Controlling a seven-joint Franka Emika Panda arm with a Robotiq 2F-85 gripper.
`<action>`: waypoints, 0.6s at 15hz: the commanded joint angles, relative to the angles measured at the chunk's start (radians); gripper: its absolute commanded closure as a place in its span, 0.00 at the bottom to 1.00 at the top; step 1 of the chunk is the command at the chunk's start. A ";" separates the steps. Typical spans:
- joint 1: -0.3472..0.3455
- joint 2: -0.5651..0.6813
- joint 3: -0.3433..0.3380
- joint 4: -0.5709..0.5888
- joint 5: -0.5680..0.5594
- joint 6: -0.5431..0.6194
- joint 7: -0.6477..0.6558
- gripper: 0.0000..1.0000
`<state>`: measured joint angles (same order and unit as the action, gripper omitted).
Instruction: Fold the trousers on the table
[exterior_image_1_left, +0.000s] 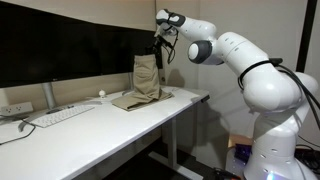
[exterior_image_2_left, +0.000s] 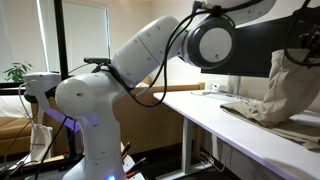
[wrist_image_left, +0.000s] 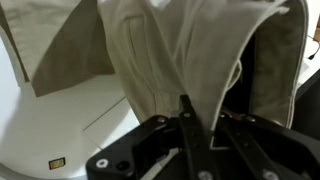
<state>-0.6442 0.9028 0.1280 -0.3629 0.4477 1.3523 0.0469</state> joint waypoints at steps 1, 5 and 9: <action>-0.029 0.025 0.021 -0.017 -0.001 0.030 -0.016 0.95; -0.047 0.063 0.026 -0.018 0.001 0.036 -0.006 0.95; -0.061 0.090 0.032 -0.015 0.003 0.051 0.005 0.95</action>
<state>-0.6864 0.9903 0.1357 -0.3630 0.4477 1.3787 0.0469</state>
